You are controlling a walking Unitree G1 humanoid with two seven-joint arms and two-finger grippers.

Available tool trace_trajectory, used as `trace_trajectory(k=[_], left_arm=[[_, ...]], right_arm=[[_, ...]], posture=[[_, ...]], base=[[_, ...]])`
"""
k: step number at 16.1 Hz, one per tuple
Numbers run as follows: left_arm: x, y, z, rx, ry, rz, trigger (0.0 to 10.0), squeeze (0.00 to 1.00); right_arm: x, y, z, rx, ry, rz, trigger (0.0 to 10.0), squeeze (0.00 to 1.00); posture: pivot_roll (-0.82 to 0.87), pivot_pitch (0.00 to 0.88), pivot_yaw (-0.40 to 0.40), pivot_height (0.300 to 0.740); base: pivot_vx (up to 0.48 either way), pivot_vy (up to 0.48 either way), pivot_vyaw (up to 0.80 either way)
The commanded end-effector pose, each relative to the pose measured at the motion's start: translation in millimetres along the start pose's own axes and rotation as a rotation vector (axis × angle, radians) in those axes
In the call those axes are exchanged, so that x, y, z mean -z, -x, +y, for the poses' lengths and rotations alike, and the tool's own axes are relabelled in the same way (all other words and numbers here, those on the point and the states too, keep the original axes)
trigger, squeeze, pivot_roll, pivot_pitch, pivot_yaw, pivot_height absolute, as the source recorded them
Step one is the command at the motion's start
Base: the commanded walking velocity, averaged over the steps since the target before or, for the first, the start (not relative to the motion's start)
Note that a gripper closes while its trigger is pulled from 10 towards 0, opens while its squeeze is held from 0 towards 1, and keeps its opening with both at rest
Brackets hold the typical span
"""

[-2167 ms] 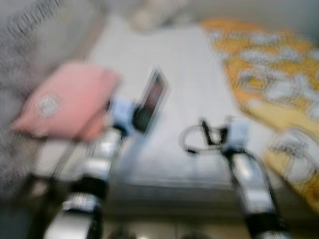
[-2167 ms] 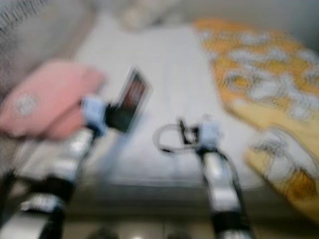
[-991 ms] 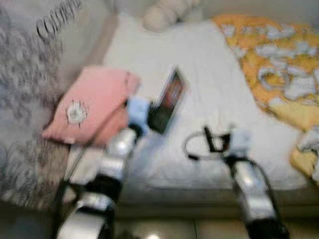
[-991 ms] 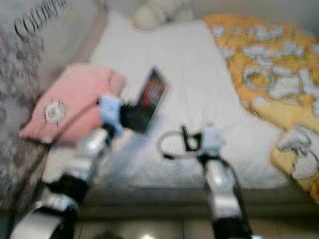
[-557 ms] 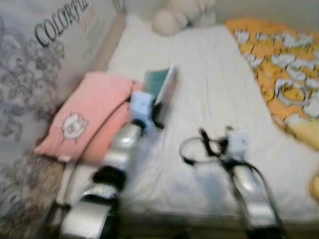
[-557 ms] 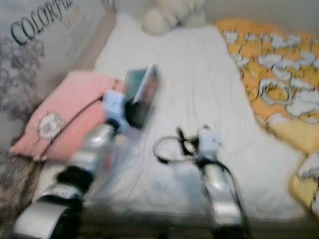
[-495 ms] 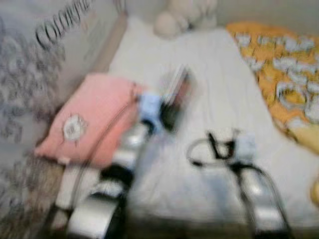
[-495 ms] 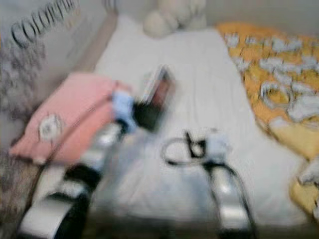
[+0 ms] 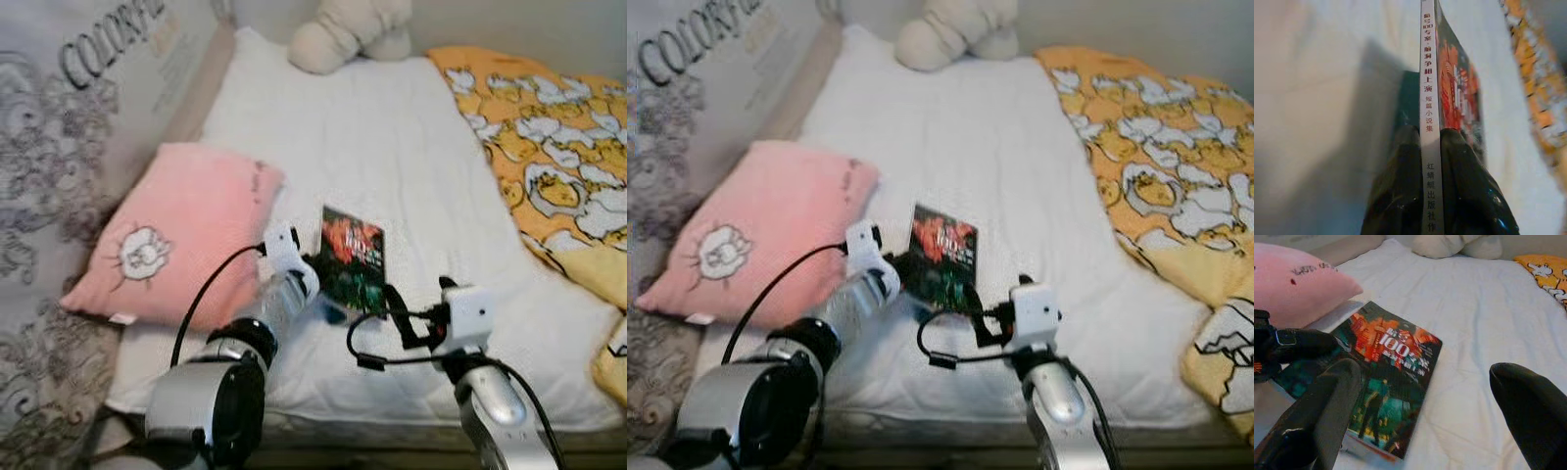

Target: Clean up the room

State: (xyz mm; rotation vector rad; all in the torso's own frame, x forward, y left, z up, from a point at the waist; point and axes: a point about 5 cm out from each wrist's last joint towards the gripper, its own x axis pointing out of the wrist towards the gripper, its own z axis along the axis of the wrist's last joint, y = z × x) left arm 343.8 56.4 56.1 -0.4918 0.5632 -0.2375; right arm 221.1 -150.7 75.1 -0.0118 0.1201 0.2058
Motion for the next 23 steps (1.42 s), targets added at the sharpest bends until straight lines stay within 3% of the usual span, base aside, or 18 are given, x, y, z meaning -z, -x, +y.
trace_trajectory(k=[1,2,3,4,6,7,9,11,12,14,15,16,17,18,19,21,23], left_arm=[[8,0.7,4.1,-0.037,-0.113,0.046,10.0,0.0],[-20,2.7,17.1,-0.099,-0.254,-0.043,10.0,0.0],[-45,4.7,19.8,-0.1,-0.362,-0.12,10.0,0.0],[-56,6.1,20.5,-0.098,-0.434,-0.147,10.0,0.0],[-60,7.8,26.0,-0.11,-0.504,-0.14,10.0,0.0],[-61,10.6,36.5,-0.163,-0.555,-0.137,10.0,0.0],[-57,12.3,42.9,-0.159,-0.539,-0.125,10.0,0.0],[-50,8.5,29.5,-0.074,-0.531,-0.121,10.0,0.0],[-51,6.9,20.4,-0.045,-0.573,-0.141,10.0,0.0],[-50,6.0,14.7,-0.076,-0.736,-0.172,10.0,0.0],[-42,5.9,18.6,-0.078,-0.692,-0.137,10.0,0.0],[-18,5.7,25.5,-0.064,-0.502,-0.031,10.0,0.0],[-13,5.6,25.4,-0.055,-0.464,-0.009,10.0,0.0],[3,4.8,21.8,-0.024,-0.263,0.068,10.0,0.0],[15,4.0,14.6,0.008,-0.166,0.115,10.0,0.0],[25,4.2,12.6,-0.011,-0.176,0.143,10.0,0.0],[28,5.3,17.2,-0.046,-0.478,0.152,10.0,0.0]], right_arm=[[-2,6.4,-8.4,0.036,0.017,0.014,10.0,0.0],[2,14.0,-10.1,0.052,0.013,0.036,10.0,0.0],[5,20.2,-11.5,0.064,0.007,0.052,10.0,0.0],[5,24.6,-10.3,0.055,-0.002,0.059,10.0,0.0],[9,28.1,-7.8,0.019,0.003,0.073,10.0,0.0],[11,28.2,-8.2,0.012,0.007,0.087,10.0,0.0],[11,24.9,-9.2,0.008,0.011,0.093,10.0,0.0],[9,22.2,-8.8,0.006,0.012,0.09,10.0,0.0],[10,22.0,-8.4,0.001,0.013,0.092,10.0,0.0],[13,22.6,-8.1,-0.006,0.017,0.1,10.0,0.0],[13,22.9,-7.7,-0.008,0.017,0.102,10.0,0.0],[14,23.4,-7.4,-0.011,0.016,0.108,10.0,0.0],[14,23.4,-7.6,-0.011,0.016,0.109,10.0,0.0],[15,23.2,-7.6,-0.014,0.015,0.114,10.0,0.0],[16,22.9,-7.0,-0.022,0.016,0.121,10.0,0.0],[17,21.0,-6.9,-0.024,0.016,0.124,10.0,0.0],[17,21.5,-7.2,-0.022,0.017,0.125,10.0,0.0]], posture=[[-0.24,0.058,-0.09,0.728],[-0.21,0.055,-0.083,0.728],[-0.19,0.055,-0.09,0.728],[-0.17,0.053,-0.092,0.728],[-0.15,0.053,-0.099,0.728],[-0.14,0.054,-0.101,0.728],[-0.13,0.051,-0.103,0.728],[-0.13,0.049,-0.104,0.728],[-0.12,0.047,-0.106,0.728],[-0.12,0.044,-0.106,0.728],[-0.12,0.042,-0.105,0.728],[-0.12,0.04,-0.103,0.728],[-0.12,0.04,-0.103,0.728],[-0.12,0.039,-0.103,0.728],[-0.12,0.037,-0.102,0.728],[-0.13,0.032,-0.098,0.728],[-0.13,0.031,-0.09,0.728]], base=[[0.0,0.0,0.0],[0.0,0.0,0.0],[0.0,0.0,0.0],[0.0,0.0,0.0],[0.0,0.0,0.0],[0.0,0.0,0.0],[0.0,0.0,0.0],[0.0,0.0,0.0],[0.0,0.0,0.0],[0.0,0.0,0.0],[0.0,0.0,0.0],[0.0,0.0,0.0],[0.0,0.0,0.0],[0.0,0.0,0.0],[0.0,0.0,0.0],[0.0,0.0,0.0],[0.0,0.0,0.0]])
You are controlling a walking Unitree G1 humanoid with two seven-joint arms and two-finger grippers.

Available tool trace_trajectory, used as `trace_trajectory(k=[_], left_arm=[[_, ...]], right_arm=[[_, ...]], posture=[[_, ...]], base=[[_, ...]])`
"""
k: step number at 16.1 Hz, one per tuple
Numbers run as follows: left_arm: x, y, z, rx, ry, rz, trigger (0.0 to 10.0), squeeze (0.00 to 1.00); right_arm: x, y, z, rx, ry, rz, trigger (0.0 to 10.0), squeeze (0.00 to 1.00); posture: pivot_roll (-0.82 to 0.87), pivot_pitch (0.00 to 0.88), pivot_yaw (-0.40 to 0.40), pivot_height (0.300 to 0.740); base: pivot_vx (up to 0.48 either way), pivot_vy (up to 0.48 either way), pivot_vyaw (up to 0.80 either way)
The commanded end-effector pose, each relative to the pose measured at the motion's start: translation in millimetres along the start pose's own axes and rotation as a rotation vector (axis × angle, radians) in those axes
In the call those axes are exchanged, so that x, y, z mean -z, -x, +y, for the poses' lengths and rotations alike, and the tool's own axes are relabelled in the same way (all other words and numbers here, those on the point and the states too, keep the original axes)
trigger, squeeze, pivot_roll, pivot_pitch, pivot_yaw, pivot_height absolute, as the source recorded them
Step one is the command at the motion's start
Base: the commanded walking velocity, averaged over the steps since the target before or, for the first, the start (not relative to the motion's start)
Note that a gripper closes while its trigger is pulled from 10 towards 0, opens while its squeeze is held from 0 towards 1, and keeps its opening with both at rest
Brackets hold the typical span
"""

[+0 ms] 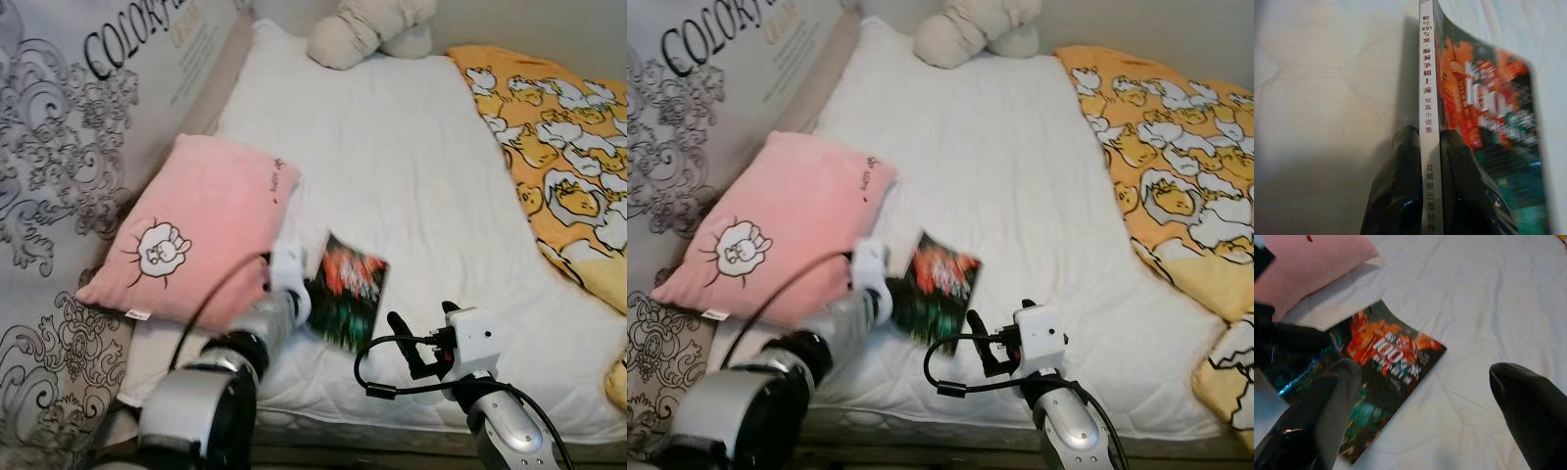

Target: Clean up the room

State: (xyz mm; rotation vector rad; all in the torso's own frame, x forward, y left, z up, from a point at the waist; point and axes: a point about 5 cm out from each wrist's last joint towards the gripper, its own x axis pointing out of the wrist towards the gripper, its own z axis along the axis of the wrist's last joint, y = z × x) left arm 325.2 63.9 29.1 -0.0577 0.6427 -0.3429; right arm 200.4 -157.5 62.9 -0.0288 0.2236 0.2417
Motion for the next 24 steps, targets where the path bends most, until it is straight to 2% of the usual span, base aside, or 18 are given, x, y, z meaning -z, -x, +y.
trace_trajectory(k=[1,3,6,8,10,11,12,13,14,17,18,19,22,24], left_arm=[[-1,-0.2,-0.8,-0.016,-0.157,0.0,10.0,0.0],[-5,-0.5,-1.5,-0.019,-0.137,-0.012,10.0,0.0],[-25,2.6,20.5,-0.173,0.143,-0.094,10.0,0.0],[-26,5.1,31.2,-0.239,0.205,-0.114,10.0,0.0],[-26,6.6,37.4,-0.274,0.221,-0.116,10.0,0.0],[-25,6.1,35.7,-0.267,0.175,-0.107,10.0,0.0],[-22,5.5,33.4,-0.252,0.136,-0.089,10.0,0.27],[-23,5.6,34.0,-0.257,0.102,-0.087,10.0,0.91],[-26,6.1,35.7,-0.267,0.075,-0.093,10.0,1.0],[-35,7.6,40.6,-0.295,0.039,-0.115,10.0,1.0],[-46,9.4,44.2,-0.32,-0.085,-0.151,10.0,1.0],[-49,9.8,44.6,-0.327,-0.12,-0.158,10.0,1.0],[-68,11.4,41.2,-0.326,-0.333,-0.221,10.0,1.0],[-86,13.5,37.0,-0.317,-0.413,-0.289,10.0,1.0]], right_arm=[[3,1.8,-4.3,0.014,0.008,0.022,10.0,0.0],[4,1.7,-3.7,0.014,0.007,0.024,10.0,0.0],[4,1.0,-4.7,0.02,0.008,0.022,10.0,0.0],[6,0.6,-6.0,0.021,0.011,0.026,10.0,0.0],[7,0.1,-7.4,0.019,0.014,0.03,10.0,0.0],[7,-0.3,-8.1,0.017,0.015,0.033,10.0,0.0],[8,-1.4,-8.5,0.014,0.017,0.035,10.0,0.0],[8,-2.2,-8.2,0.009,0.018,0.036,10.0,0.0],[7,-3.3,-8.0,0.007,0.019,0.035,10.0,0.0],[7,-5.4,-8.8,0.006,0.02,0.034,10.0,0.0],[9,-6.3,-9.2,0.007,0.02,0.037,10.0,0.0],[9,-6.6,-9.3,0.007,0.02,0.038,10.0,0.0],[12,-7.9,-9.9,0.01,0.015,0.045,10.0,0.0],[13,-11.1,-8.6,0.009,0.015,0.043,10.0,0.0]], posture=[[-0.13,0.03,-0.087,0.728],[-0.13,0.028,-0.083,0.728],[-0.13,0.01,-0.077,0.728],[-0.13,0.0,-0.077,0.728],[-0.13,0.0,-0.079,0.728],[-0.12,0.0,-0.081,0.728],[-0.12,0.0,-0.084,0.728],[-0.12,0.0,-0.084,0.728],[-0.11,0.0,-0.085,0.728],[-0.11,0.0,-0.086,0.728],[-0.11,0.0,-0.083,0.728],[-0.1,0.0,-0.082,0.728],[-0.09,0.0,-0.081,0.728],[-0.09,0.0,-0.072,0.728]], base=[[0.0,0.0,0.0],[0.0,0.0,0.0],[0.0,0.0,0.0],[0.0,0.0,0.0],[0.0,0.0,0.0],[0.0,0.0,0.0],[0.0,0.0,0.0],[0.0,0.0,0.0],[0.0,0.0,0.0],[0.0,0.0,0.0],[0.0,0.0,0.0],[0.0,0.0,0.0],[0.0,0.0,0.0],[0.0,0.0,0.0]])
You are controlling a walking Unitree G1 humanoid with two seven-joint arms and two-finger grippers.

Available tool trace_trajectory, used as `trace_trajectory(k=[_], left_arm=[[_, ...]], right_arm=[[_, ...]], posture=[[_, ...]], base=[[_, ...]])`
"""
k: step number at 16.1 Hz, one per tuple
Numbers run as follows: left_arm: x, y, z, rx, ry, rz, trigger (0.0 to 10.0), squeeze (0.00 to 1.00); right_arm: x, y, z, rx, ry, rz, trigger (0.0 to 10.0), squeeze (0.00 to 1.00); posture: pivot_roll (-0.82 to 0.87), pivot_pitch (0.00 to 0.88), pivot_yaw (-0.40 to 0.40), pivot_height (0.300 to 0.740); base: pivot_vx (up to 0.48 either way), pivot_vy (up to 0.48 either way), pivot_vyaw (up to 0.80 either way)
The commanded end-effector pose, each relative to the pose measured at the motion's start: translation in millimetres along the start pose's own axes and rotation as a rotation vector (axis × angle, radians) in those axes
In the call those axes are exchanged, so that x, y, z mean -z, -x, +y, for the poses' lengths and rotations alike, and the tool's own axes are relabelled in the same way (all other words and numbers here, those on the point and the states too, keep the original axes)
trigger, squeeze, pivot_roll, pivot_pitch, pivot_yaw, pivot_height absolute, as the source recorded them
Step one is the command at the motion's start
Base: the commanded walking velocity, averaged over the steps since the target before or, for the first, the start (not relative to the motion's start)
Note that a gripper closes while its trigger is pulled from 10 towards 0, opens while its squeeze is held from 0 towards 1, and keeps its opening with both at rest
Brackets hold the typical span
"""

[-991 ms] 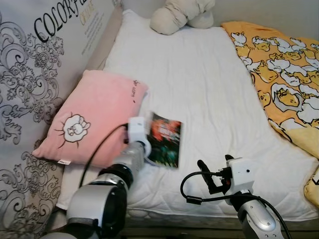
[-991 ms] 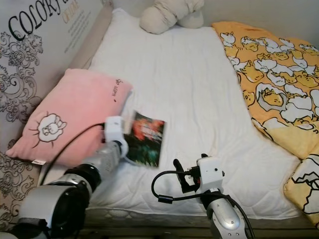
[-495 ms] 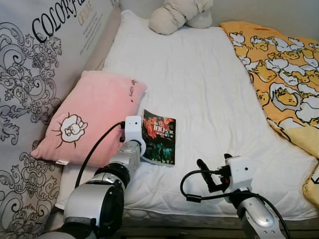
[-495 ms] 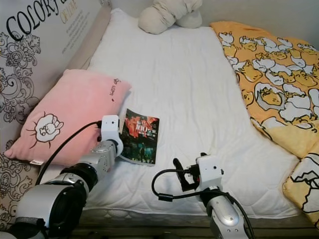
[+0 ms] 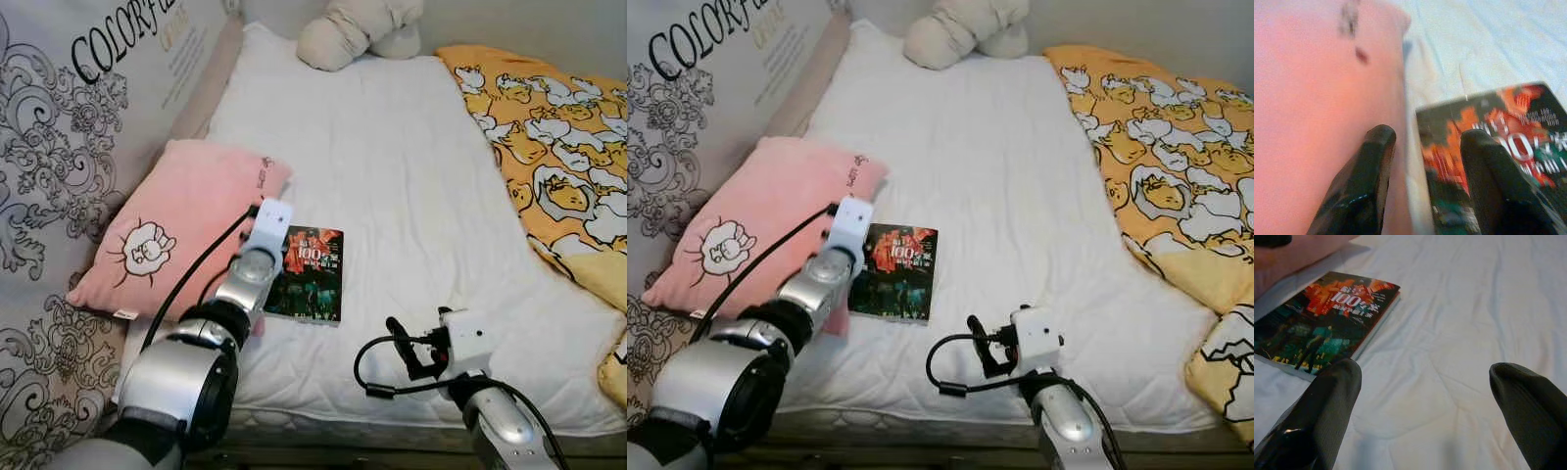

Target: Clean up the room

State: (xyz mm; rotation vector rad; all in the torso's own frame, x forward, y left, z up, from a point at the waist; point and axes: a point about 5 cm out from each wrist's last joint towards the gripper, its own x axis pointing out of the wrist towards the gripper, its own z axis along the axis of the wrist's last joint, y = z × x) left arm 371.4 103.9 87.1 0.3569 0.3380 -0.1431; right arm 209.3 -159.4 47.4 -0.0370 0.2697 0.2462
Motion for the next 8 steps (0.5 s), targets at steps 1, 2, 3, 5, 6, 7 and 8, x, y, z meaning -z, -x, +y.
trace_trajectory(k=[1,2,3,5,6,7,8], left_arm=[[-21,-1.8,-0.8,0.009,-0.024,-0.079,10.0,1.0],[-31,0.3,-18.9,0.139,0.076,-0.136,10.0,1.0],[-33,2.3,-27.8,0.199,0.111,-0.157,10.0,1.0],[-27,29.3,-51.6,0.399,0.297,-0.297,10.0,0.0],[-24,37.1,-48.3,0.395,0.284,-0.336,10.0,0.0],[-16,47.1,-34.3,0.351,0.287,-0.392,10.0,0.0],[-1,54.5,-7.8,0.262,0.319,-0.431,10.0,0.0]], right_arm=[[-1,-0.6,-4.5,0.016,0.011,-0.009,10.0,0.0],[-4,-3.5,-6.2,0.028,0.006,-0.026,10.0,0.0],[-4,-5.2,-7.4,0.035,0.005,-0.033,10.0,0.0],[-21,-13.7,-18.3,0.121,-0.007,-0.114,10.0,0.0],[-29,-17.0,-22.0,0.147,-0.02,-0.144,10.0,0.0],[-41,-22.4,-28.7,0.184,-0.043,-0.196,10.0,0.0],[-51,-27.7,-35.8,0.231,-0.06,-0.246,10.0,0.0]], posture=[[-0.09,0.0,-0.066,0.728],[-0.07,0.0,-0.048,0.728],[-0.07,0.0,-0.041,0.728],[-0.03,0.0,-0.01,0.728],[-0.02,0.0,-0.001,0.728],[0.01,0.0,0.006,0.728],[0.03,0.0,0.003,0.728]], base=[[0.0,0.0,0.0],[0.0,0.0,0.0],[0.0,0.0,0.0],[0.0,0.0,0.0],[0.0,0.0,0.0],[0.0,0.0,0.0],[0.0,0.0,0.0]])
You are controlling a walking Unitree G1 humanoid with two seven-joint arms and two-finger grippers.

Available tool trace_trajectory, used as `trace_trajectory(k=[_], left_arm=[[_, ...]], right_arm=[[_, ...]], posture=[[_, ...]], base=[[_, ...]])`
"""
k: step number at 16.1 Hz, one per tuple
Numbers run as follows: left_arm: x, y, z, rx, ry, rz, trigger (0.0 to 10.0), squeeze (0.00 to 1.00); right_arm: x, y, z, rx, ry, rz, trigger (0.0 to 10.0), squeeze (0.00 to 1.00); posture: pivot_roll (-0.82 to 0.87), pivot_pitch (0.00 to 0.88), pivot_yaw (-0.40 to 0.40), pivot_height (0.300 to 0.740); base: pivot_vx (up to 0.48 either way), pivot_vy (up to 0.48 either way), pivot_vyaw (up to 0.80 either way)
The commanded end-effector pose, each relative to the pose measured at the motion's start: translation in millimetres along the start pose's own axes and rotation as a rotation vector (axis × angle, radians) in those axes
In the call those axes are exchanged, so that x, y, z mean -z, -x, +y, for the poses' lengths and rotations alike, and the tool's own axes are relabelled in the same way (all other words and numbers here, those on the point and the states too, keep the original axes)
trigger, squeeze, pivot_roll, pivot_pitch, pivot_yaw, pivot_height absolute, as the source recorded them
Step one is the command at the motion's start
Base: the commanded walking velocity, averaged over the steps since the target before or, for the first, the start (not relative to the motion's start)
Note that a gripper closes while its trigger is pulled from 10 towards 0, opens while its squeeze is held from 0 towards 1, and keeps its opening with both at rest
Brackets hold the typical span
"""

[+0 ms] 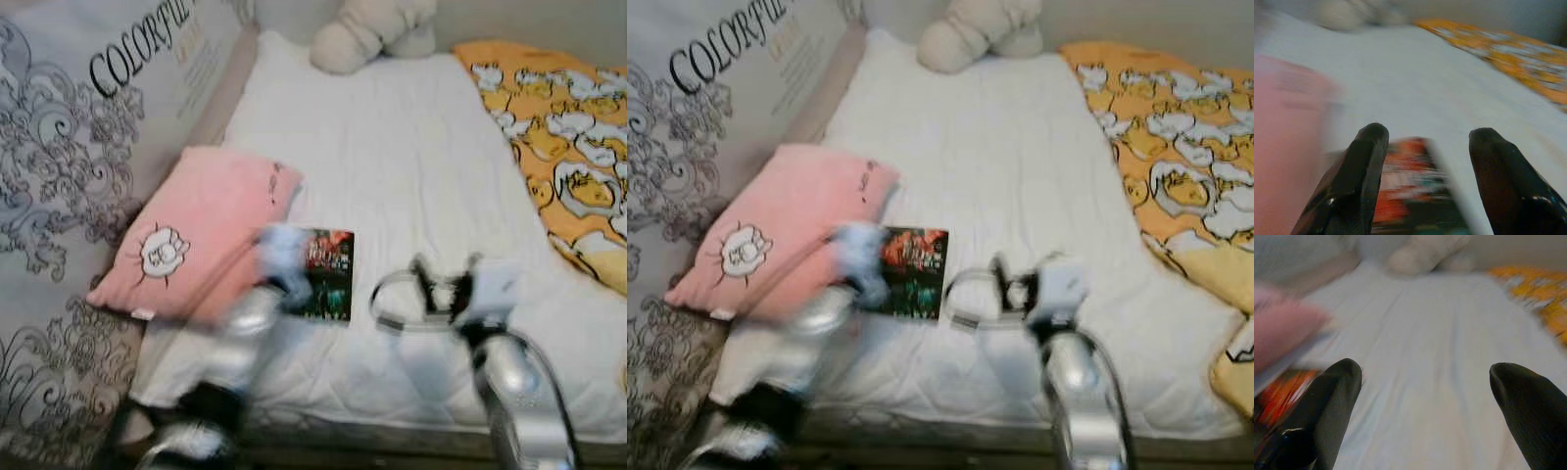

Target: Clean up the room

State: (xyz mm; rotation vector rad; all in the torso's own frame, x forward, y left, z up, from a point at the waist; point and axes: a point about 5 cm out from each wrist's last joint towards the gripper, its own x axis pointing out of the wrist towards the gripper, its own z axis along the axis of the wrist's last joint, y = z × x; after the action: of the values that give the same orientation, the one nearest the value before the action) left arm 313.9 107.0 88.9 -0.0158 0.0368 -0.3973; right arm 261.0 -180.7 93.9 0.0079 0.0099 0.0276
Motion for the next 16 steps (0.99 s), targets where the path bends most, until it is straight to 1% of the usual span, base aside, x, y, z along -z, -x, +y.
trace_trajectory(k=[1,2,3,4,5,6,7,9,11,12,13,14,15,16], left_arm=[[-14,6.0,14.7,-0.049,-0.017,-0.102,10.0,0.0],[-15,17.3,26.7,-0.101,-0.024,-0.123,10.0,0.0],[-10,22.8,30.0,-0.119,-0.036,-0.107,10.0,0.0],[-6,23.3,26.4,-0.114,-0.017,-0.081,10.0,1.0],[-3,21.0,18.4,-0.079,0.006,-0.053,10.0,1.0],[-2,15.7,12.9,-0.047,-0.034,-0.037,10.0,1.0],[-1,14.5,12.9,-0.043,-0.044,-0.035,10.0,1.0],[4,15.7,14.3,-0.044,-0.05,-0.021,10.0,1.0],[8,18.8,17.8,-0.058,-0.05,-0.006,10.0,1.0],[9,19.5,18.9,-0.062,-0.052,-0.002,10.0,1.0],[11,22.2,22.4,-0.084,-0.075,0.003,10.0,1.0],[15,25.9,26.1,-0.104,-0.081,0.013,10.0,1.0],[20,30.7,29.0,-0.118,-0.078,0.033,10.0,1.0],[20,31.1,28.9,-0.118,-0.079,0.038,10.0,1.0]], right_arm=[[2,-0.8,-5.2,0.043,-0.018,-0.01,10.0,0.0],[3,-2.2,-6.5,0.063,-0.019,-0.018,10.0,0.0],[10,-1.4,-7.1,0.08,-0.025,0.003,10.0,0.0],[17,-2.6,0.3,0.027,-0.016,0.026,10.0,0.0],[21,-3.8,8.1,-0.013,-0.001,0.041,10.0,0.0],[23,-8.8,5.5,0.037,-0.099,0.047,10.0,1.0],[23,-11.0,2.7,0.057,-0.105,0.041,10.0,1.0],[24,-13.2,-3.8,0.078,-0.057,0.029,10.0,1.0],[23,-13.7,-6.4,0.081,-0.036,0.011,10.0,1.0],[23,-13.6,-6.4,0.082,-0.033,0.009,10.0,1.0],[24,-12.4,-5.9,0.08,-0.031,0.005,10.0,1.0],[24,-9.9,-5.1,0.075,-0.014,-0.007,10.0,1.0],[23,-6.6,-4.7,0.062,0.036,-0.022,10.0,1.0],[22,-6.3,-5.3,0.062,0.05,-0.024,10.0,1.0]], posture=[[0.04,0.0,0.001,0.728],[0.06,0.0,-0.008,0.728],[0.06,0.0,-0.012,0.728],[0.07,0.0,-0.013,0.728],[0.07,0.0,-0.013,0.728],[0.07,0.0,-0.016,0.728],[0.07,0.0,-0.012,0.728],[0.07,0.0,-0.012,0.728],[0.07,0.0,-0.013,0.728],[0.07,0.0,-0.013,0.728],[0.08,0.0,-0.013,0.728],[0.08,0.0,-0.012,0.728],[0.07,0.0,-0.013,0.728],[0.07,0.0,-0.013,0.728]], base=[[0.0,-0.454,0.0],[0.0,-0.442,0.0],[0.0,-0.446,0.0],[0.0,-0.45,0.0],[0.0,-0.442,0.0],[0.0,-0.442,0.0],[0.0,-0.442,0.0],[0.0,-0.441,0.0],[0.0,-0.442,0.0],[0.0,-0.446,0.0],[0.0,-0.446,0.0],[0.0,-0.431,0.0],[0.259,-0.401,0.0],[0.259,-0.401,0.0]])
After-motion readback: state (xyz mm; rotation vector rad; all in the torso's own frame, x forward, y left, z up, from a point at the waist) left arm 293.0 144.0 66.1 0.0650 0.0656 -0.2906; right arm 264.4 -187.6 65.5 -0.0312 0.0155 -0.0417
